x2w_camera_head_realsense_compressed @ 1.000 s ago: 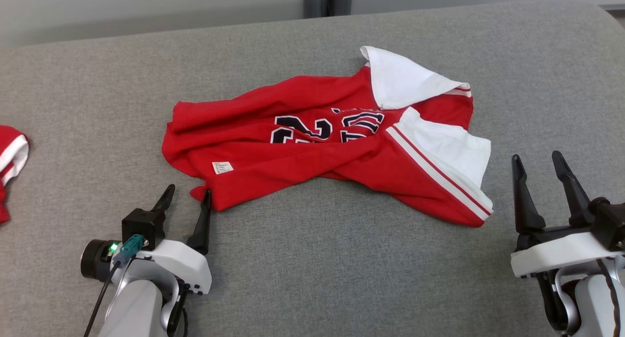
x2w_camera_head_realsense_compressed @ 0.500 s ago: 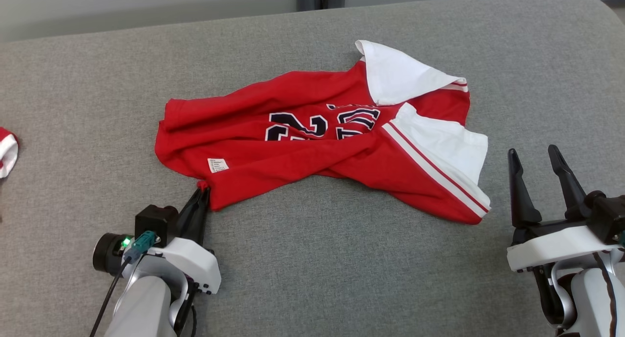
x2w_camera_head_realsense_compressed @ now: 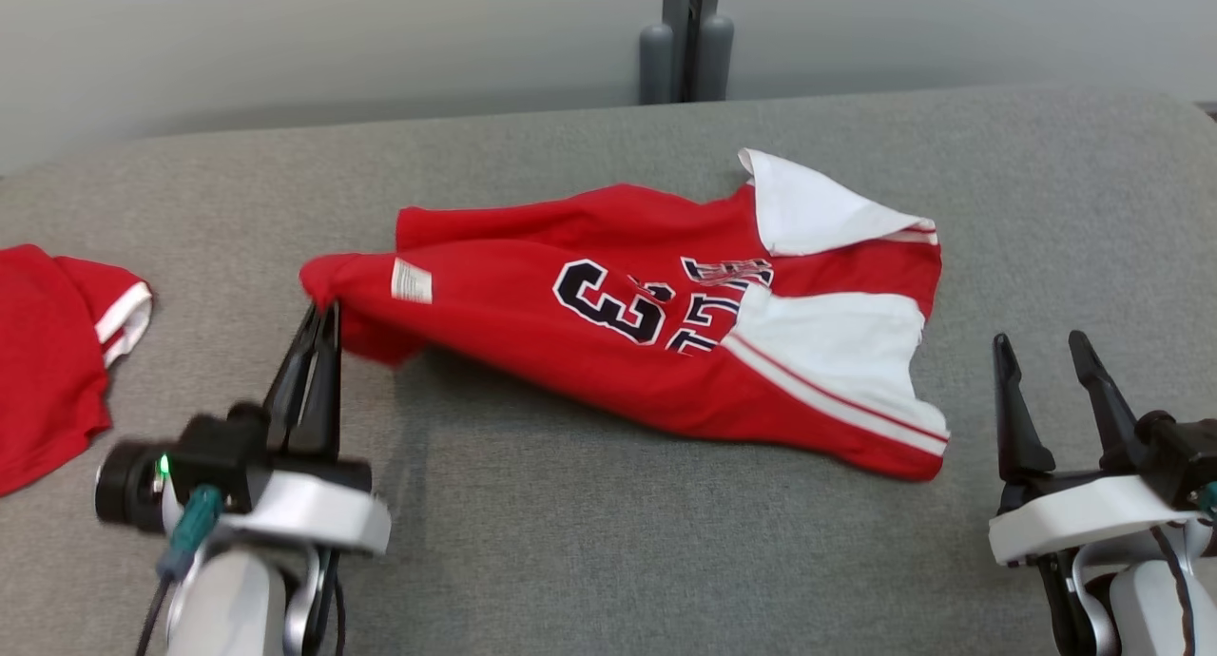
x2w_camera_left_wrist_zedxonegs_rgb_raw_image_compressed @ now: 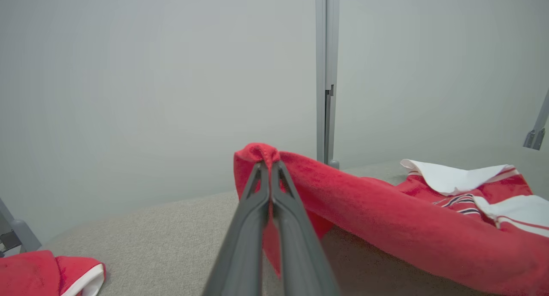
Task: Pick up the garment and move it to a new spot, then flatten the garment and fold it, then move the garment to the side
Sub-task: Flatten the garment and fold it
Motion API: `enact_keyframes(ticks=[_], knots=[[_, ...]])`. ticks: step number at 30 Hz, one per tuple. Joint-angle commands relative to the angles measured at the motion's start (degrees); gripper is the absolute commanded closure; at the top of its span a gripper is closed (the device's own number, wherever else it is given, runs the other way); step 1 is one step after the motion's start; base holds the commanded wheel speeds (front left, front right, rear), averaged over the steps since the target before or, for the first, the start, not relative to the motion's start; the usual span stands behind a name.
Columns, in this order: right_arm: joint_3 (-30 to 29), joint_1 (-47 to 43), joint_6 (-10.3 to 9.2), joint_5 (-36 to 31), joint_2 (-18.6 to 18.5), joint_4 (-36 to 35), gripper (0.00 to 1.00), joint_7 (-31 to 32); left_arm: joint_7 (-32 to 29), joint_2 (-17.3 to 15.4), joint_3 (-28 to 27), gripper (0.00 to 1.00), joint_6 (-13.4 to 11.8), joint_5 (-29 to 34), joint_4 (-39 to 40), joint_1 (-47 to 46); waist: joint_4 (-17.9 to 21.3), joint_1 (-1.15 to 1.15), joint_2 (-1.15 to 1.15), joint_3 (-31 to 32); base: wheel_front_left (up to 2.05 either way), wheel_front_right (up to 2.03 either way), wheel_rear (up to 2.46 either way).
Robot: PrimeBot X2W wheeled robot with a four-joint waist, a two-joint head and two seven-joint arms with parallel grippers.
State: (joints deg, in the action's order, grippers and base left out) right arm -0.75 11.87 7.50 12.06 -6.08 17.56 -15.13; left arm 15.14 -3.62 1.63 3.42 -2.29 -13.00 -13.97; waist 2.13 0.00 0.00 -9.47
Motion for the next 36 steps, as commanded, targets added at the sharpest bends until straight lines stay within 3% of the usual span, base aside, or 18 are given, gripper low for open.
enact_keyframes(ticks=[1,2,3,5,12,25,36], knots=[[-0.1,-0.8,-0.02,0.2,-0.1,0.2,0.0,0.0,0.0,-0.2,-0.7,1.0,-0.5,-0.3,0.2,2.3,-1.3,0.0,0.0,1.8,0.0,0.0,0.0],[0.1,-1.2,-0.01,0.2,0.0,0.5,0.0,0.0,0.0,-0.1,-0.9,1.0,-0.6,-0.5,-0.2,4.3,-1.5,0.0,0.0,2.3,0.0,0.0,0.0],[0.2,-1.4,-0.01,0.3,0.2,0.6,0.0,0.0,0.0,0.0,-1.4,0.75,-0.7,-1.0,-1.0,5.9,-1.6,0.0,0.0,2.6,0.0,0.0,0.0],[0.4,-1.8,-0.01,0.2,0.4,0.8,0.0,0.0,0.0,0.1,-2.6,0.0,-1.3,-1.8,-4.3,8.6,-1.6,0.0,0.0,3.1,0.0,0.0,0.0],[1.3,-3.4,-0.02,0.4,0.1,1.4,0.0,0.0,0.0,0.5,-5.4,0.0,-4.0,-3.1,-17.4,13.4,-0.6,0.0,0.0,4.9,0.0,0.0,0.0],[3.3,-1.6,-0.02,0.8,-0.3,3.5,0.0,0.0,0.0,0.6,-2.8,0.0,-4.3,-3.4,-12.6,11.0,-0.7,0.0,0.0,3.8,0.0,0.0,0.0],[6.9,7.9,-0.02,3.1,-1.4,15.1,0.0,0.0,0.0,0.6,0.1,0.0,-4.3,-4.0,-10.0,7.5,-3.5,0.0,0.0,-1.4,0.0,0.0,0.0]])
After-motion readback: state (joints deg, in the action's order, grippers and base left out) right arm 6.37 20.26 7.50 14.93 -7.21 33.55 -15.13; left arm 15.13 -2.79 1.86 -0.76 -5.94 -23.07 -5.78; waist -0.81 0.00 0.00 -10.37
